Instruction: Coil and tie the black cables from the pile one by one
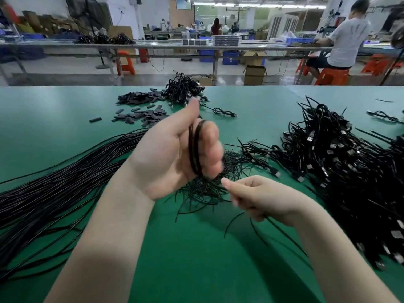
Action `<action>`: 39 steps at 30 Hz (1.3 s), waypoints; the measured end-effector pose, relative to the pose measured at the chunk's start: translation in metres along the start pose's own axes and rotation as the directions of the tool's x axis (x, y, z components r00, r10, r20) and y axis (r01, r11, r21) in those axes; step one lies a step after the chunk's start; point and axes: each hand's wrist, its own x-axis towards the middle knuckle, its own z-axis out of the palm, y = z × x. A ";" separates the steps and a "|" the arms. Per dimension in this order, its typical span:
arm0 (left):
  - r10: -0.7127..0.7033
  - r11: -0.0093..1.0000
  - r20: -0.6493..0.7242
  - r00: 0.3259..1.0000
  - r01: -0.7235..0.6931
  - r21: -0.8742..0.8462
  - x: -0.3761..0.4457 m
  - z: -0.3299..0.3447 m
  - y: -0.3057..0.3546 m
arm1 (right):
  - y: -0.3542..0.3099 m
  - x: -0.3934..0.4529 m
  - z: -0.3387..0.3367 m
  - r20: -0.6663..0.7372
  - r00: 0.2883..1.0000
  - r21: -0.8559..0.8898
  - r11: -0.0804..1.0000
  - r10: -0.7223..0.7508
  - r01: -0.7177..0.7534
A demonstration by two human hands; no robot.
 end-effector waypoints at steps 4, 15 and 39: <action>-0.297 0.844 -0.014 0.955 0.270 0.464 0.000 0.000 -0.009 | -0.011 -0.014 -0.022 -0.340 0.931 0.009 0.990 -0.132 0.143; 0.075 0.988 -0.168 0.983 -0.097 -0.124 0.000 0.008 0.005 | -0.008 -0.006 0.007 0.142 0.983 -0.054 0.991 -0.116 0.125; 0.071 0.972 -0.318 0.946 -0.138 -0.192 0.025 0.027 -0.025 | -0.032 -0.011 0.018 -0.205 0.885 0.083 0.893 -0.419 0.442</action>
